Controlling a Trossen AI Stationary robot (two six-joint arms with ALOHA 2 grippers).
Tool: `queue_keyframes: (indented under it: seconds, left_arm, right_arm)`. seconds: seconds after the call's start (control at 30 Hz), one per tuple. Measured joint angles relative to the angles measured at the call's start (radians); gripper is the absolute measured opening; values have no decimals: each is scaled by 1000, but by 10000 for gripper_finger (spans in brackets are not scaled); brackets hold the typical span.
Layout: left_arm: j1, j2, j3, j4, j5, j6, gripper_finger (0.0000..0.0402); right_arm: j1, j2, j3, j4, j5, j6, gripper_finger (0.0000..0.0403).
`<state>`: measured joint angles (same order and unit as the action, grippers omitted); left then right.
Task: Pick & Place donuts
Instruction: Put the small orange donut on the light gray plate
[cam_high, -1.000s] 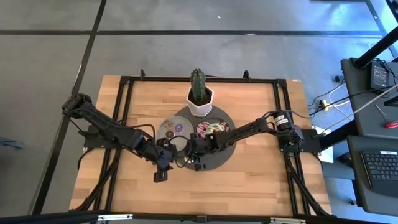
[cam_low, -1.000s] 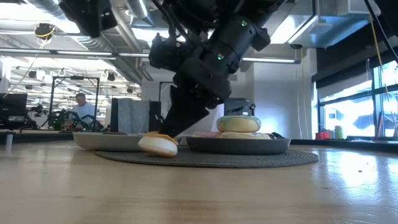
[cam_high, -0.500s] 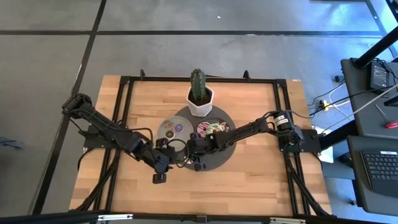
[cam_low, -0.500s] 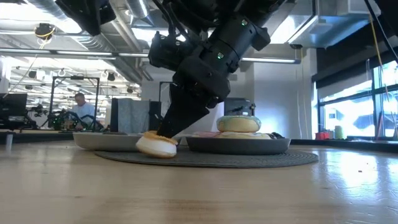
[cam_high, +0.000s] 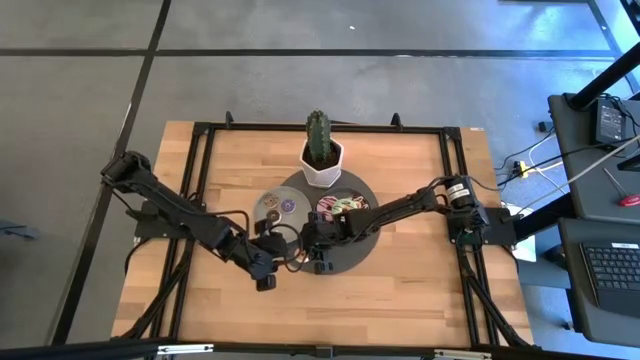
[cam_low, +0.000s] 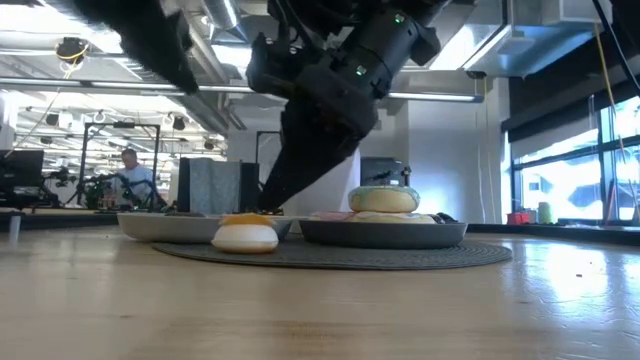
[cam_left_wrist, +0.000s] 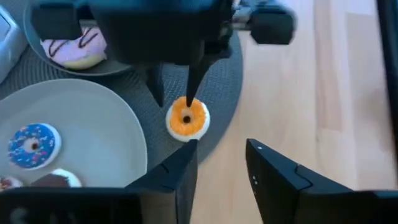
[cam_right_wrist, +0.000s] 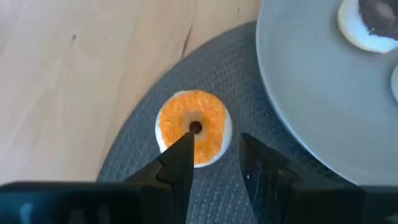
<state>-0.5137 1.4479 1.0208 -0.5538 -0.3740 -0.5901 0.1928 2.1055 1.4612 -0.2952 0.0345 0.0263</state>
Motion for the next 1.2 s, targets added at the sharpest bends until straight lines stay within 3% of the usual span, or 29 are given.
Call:
queue_keyframes:
  seconds: [0.17, 0.47, 0.63, 0.87, 1.2]
  left_arm:
    - [6, 0, -132, 219, -3, -2, 130]
    - [71, 0, -213, 381, -8, 25, 130]
    - [100, 1, -213, 397, -4, 28, 132]
    - [144, 87, -213, 410, 37, 44, 128]
    - [207, 191, -213, 502, 157, 157, 127]
  right_arm:
    - [1, -36, -1, -80, 3, 36, 130]
    - [1, -254, -147, -113, 104, 82, 130]
    - [5, -434, -329, 4, 138, 126, 130]
    - [21, -657, -564, 215, 348, 127, 130]
    - [23, -774, -697, 346, 404, 124, 130]
